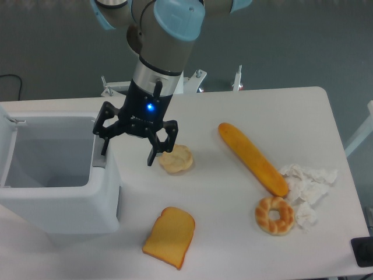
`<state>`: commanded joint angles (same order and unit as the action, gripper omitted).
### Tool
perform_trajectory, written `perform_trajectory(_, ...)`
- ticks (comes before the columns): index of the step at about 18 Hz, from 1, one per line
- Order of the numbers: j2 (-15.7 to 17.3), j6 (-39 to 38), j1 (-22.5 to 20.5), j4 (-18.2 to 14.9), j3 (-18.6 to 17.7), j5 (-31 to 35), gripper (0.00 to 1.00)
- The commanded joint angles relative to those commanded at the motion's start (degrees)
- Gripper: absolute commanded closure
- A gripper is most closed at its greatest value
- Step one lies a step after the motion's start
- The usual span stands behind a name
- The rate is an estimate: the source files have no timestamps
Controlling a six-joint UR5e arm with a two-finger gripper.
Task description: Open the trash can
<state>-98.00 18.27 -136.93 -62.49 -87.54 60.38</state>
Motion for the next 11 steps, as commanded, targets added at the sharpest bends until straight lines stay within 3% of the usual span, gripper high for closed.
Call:
perform_trajectory(3, 0.2, 6.6, -0.4, 0.0, 0.3, 0.1, 0.00)
perform_trajectory(8, 1.1, 11.3, -1.4, 0.3, 0.5, 0.7, 0.00)
perform_trajectory(11, 2.2, 18.9, -2.5, 0.4, 0.4, 1.6, 0.00)
